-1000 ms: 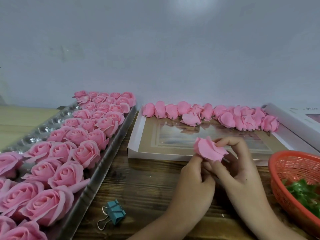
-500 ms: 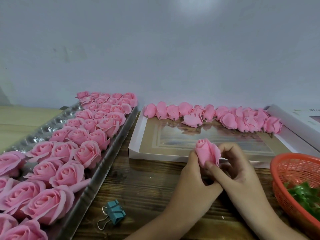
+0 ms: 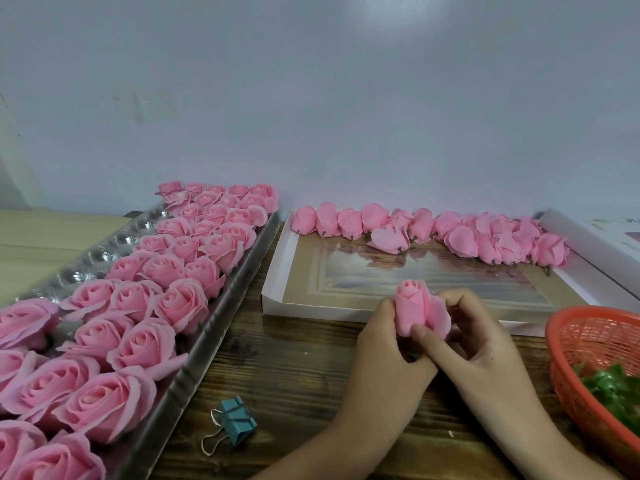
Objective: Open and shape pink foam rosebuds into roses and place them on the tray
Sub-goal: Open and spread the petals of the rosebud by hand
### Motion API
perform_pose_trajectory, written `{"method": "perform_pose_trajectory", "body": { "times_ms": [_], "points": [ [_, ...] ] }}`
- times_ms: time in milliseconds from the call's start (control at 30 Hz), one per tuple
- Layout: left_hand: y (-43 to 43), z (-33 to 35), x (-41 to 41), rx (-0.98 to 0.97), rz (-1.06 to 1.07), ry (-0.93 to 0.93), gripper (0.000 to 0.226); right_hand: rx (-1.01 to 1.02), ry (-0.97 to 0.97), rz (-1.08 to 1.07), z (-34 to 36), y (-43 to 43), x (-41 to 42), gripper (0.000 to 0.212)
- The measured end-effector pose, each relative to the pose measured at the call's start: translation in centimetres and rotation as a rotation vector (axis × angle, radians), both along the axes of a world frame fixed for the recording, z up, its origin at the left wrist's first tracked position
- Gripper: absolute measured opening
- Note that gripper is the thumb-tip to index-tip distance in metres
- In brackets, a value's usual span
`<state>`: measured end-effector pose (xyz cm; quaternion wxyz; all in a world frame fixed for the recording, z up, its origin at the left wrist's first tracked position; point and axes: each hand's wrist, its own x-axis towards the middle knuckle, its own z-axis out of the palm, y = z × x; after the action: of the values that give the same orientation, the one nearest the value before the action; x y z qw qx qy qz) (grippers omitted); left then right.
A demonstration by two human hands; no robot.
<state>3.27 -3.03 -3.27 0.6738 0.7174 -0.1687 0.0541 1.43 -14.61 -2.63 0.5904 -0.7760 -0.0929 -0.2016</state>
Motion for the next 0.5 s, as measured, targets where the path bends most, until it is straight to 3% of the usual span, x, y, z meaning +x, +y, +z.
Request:
{"method": "perform_pose_trajectory", "body": {
  "times_ms": [167, 333, 500],
  "points": [
    [0.6, 0.4, 0.5, 0.055, 0.017, -0.044, 0.025, 0.011, -0.006, 0.020, 0.1, 0.1, -0.1, 0.030],
    [1.5, 0.7, 1.4, 0.214, -0.001, -0.073, 0.029, 0.040, 0.021, 0.066, -0.1, 0.1, 0.0, 0.026],
    [1.7, 0.6, 1.3, 0.212, -0.004, -0.069, 0.034, 0.095, 0.018, 0.119, 0.2, 0.4, -0.2, 0.024]
  ]
}}
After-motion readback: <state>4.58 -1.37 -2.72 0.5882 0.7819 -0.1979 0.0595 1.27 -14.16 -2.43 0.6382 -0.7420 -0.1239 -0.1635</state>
